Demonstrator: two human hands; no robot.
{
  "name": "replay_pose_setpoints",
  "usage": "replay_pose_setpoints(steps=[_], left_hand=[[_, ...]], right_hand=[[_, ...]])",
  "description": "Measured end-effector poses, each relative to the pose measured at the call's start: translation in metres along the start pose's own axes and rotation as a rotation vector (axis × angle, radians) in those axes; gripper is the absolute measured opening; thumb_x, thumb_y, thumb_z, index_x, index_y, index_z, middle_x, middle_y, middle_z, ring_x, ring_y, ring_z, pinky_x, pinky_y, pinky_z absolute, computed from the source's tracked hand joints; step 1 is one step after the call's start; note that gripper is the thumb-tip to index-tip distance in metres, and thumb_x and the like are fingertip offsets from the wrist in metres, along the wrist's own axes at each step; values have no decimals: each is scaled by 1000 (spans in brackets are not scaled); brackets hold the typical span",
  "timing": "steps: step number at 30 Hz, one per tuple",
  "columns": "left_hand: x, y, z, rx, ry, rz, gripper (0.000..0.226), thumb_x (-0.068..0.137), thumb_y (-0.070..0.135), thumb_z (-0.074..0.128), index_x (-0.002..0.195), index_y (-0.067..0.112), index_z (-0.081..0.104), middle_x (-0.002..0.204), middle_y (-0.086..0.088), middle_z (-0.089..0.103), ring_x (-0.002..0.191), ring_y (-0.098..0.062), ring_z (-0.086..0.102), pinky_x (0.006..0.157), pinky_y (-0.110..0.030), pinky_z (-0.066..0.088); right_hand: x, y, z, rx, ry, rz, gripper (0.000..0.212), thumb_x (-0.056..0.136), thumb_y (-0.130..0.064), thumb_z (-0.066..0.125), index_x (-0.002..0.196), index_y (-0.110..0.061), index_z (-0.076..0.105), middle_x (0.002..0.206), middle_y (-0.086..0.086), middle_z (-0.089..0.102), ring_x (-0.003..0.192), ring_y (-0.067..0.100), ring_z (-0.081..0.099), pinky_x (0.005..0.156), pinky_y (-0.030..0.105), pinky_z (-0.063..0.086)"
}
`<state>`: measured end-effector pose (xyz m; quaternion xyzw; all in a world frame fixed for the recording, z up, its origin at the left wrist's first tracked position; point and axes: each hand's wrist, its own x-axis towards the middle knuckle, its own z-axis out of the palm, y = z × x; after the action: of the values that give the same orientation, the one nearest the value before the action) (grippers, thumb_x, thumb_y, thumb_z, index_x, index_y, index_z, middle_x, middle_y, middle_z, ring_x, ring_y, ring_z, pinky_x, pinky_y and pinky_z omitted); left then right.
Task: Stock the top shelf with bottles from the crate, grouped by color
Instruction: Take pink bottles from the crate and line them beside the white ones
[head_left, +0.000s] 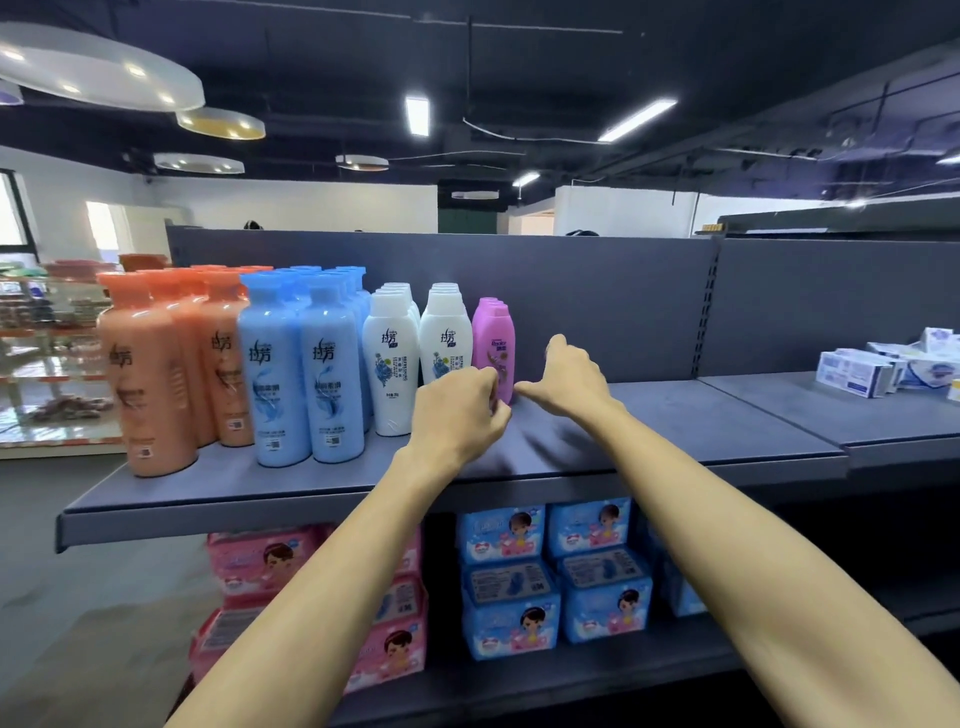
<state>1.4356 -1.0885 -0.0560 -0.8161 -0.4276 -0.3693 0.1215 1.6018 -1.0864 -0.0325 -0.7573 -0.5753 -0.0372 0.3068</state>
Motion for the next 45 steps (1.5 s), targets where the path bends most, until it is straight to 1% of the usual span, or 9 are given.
replay_pose_setpoints(steps=[7,10,14,18,22,29,33,38,45], left_hand=[[-18,19,1,-59,-32,50,16,83,33,53,84,18,57,84,1,65,81,-26,59,61,-30,38],[-30,27,1,-84,-37,73,16,83,34,53,83,18,58,84,3,65,81,-24,59,61,-30,38],[-56,37,5,-134,-52,97,17,85,35,52,85,19,58,83,3,63,81,-23,60,61,-31,40],[-106,48,24,-251,-136,117,15,83,36,54,83,22,56,79,6,62,77,-21,59,61,-31,39],[-168,62,56,-327,-289,101,12,82,37,54,82,25,56,78,8,62,78,-17,60,63,-30,42],[-264,89,102,-444,-504,-7,9,83,37,57,81,28,55,76,10,59,76,-13,56,61,-28,37],[-308,99,131,-457,-646,-77,8,82,35,56,80,27,55,75,10,59,73,-12,56,60,-28,39],[-358,108,175,-428,-798,-147,7,82,34,56,81,27,55,76,10,59,73,-12,56,62,-29,42],[-432,119,248,-342,-936,-209,8,84,36,51,84,28,53,80,10,57,75,-11,57,63,-30,46]], right_hand=[[-40,11,-19,-100,11,10,51,83,-40,70,116,-10,44,112,10,59,97,33,59,73,39,49],[-58,19,-25,-100,14,38,48,84,-41,68,116,-13,45,112,8,60,96,31,58,74,39,51],[-98,34,-22,-16,86,35,37,84,-40,65,109,-18,50,105,1,64,94,27,60,77,39,52],[-167,66,7,-13,203,-1,23,85,-40,62,96,-23,51,89,-6,63,80,20,61,69,36,50],[-229,108,45,-54,91,95,20,86,-38,62,94,-24,49,88,-7,60,83,19,60,71,36,49],[-308,164,107,-19,-79,288,24,84,-40,63,98,-27,49,88,-11,58,80,16,62,71,37,51],[-342,200,142,-14,-139,370,25,84,-39,64,99,-25,50,88,-11,57,82,16,60,68,32,45],[-390,249,198,23,-272,543,27,84,-35,65,101,-20,50,100,-2,59,92,23,61,76,36,48],[-465,307,292,27,-550,746,42,88,-35,64,120,-14,46,122,8,58,111,32,60,89,42,49]])
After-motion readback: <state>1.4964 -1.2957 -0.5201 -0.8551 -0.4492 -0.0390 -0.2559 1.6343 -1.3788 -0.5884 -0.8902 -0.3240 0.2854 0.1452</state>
